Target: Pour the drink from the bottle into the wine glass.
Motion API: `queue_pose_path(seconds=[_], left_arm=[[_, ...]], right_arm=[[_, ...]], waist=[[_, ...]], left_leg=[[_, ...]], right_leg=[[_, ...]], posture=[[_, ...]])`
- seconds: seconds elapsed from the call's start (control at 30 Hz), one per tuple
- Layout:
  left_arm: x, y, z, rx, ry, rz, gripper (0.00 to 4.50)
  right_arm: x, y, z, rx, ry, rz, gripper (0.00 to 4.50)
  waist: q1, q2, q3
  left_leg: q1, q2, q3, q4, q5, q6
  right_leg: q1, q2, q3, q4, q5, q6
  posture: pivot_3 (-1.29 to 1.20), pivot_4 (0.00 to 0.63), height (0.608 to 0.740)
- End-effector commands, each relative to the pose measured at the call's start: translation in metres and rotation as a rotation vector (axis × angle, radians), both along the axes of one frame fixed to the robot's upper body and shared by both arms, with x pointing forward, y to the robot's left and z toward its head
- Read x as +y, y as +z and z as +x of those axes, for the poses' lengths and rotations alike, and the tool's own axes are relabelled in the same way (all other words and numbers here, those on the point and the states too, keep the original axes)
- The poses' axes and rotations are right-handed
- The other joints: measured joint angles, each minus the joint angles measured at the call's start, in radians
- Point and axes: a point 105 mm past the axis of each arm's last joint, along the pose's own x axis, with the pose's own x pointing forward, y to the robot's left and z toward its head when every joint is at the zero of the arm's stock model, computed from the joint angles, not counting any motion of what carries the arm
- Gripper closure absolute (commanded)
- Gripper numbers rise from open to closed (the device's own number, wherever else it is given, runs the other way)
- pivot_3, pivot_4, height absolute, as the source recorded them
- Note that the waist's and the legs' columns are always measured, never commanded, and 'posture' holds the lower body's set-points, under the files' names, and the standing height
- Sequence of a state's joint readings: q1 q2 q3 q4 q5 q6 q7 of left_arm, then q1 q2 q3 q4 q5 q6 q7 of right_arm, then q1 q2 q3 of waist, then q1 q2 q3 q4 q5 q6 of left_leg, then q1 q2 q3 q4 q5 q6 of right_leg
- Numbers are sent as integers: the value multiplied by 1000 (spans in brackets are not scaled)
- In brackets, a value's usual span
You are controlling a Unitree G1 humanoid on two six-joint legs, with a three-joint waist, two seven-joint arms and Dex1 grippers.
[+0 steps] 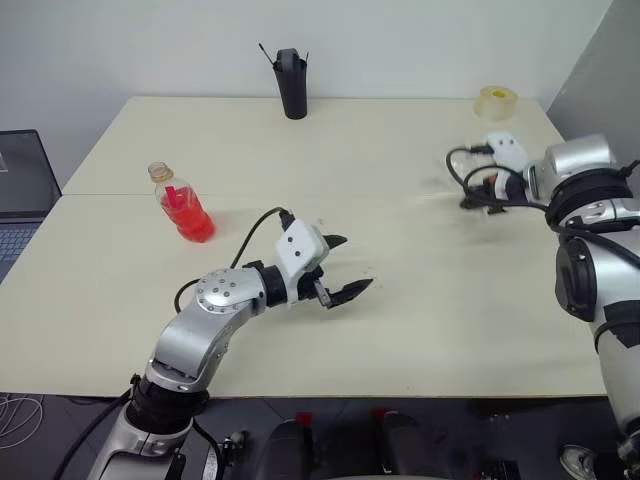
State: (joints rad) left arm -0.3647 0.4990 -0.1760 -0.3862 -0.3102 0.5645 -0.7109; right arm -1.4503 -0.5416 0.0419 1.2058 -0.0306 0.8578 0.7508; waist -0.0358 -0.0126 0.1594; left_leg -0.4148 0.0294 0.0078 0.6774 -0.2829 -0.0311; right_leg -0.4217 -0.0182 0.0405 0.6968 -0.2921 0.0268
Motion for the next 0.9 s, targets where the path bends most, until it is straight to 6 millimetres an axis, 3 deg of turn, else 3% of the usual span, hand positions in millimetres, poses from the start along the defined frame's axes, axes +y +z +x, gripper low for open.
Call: queue_pose_path(seconds=[0.03, 0.1, 0.27, 0.5, 0.67, 0.77, 0.9], left_arm=[[22, 11, 6, -56, 63, -1, 0], [43, 11, 10, -56, 129, 13, 0], [75, 22, 15, -45, 235, -18, 0], [115, 39, 10, -23, 333, -15, 0], [126, 47, -3, -8, 332, -19, 0], [127, 47, -17, 29, 292, -33, 0], [137, 45, -31, 80, 277, -37, 0]], right_arm=[[38, 48, 2, -251, 163, 101, 4345], [76, 37, -13, -409, 276, 138, 4345], [137, 13, -52, -727, 307, 322, 4345], [210, -20, -72, -801, 366, 422, 4345], [239, -44, -82, -762, 458, 417, 4345], [246, -69, -85, -709, 501, 390, 4345], [247, -88, -87, -682, 521, 394, 4345]], waist=[[2, -1, -1], [3, -3, -2], [4, -3, -1], [1, -3, -2], [-7, -3, -1], [-6, -4, -2], [-8, -4, -2]], left_leg=[[0, 0, 0, 0, 0, 0], [-1, 2, -3, 0, -1, 1], [-2, 4, -6, 1, -2, 3], [-1, 1, -6, 1, 0, -1], [0, 2, -5, 0, 1, -1], [0, 2, -6, 0, 1, -1], [0, 2, -6, 0, 1, -1]], right_leg=[[0, 0, 0, 0, 0, 0], [1, 0, 0, -1, 0, 0], [0, -2, -1, 2, 0, 0], [1, -1, -2, 1, 0, 0], [1, -1, -2, 0, 0, 0], [1, -1, -2, 0, 0, 0], [1, -1, -1, 0, 0, 0]], posture=[[0, 150, 740], [0, 150, 740], [0, 150, 740], [0, 150, 740], [0, 150, 740], [0, 150, 740], [0, 150, 740]])
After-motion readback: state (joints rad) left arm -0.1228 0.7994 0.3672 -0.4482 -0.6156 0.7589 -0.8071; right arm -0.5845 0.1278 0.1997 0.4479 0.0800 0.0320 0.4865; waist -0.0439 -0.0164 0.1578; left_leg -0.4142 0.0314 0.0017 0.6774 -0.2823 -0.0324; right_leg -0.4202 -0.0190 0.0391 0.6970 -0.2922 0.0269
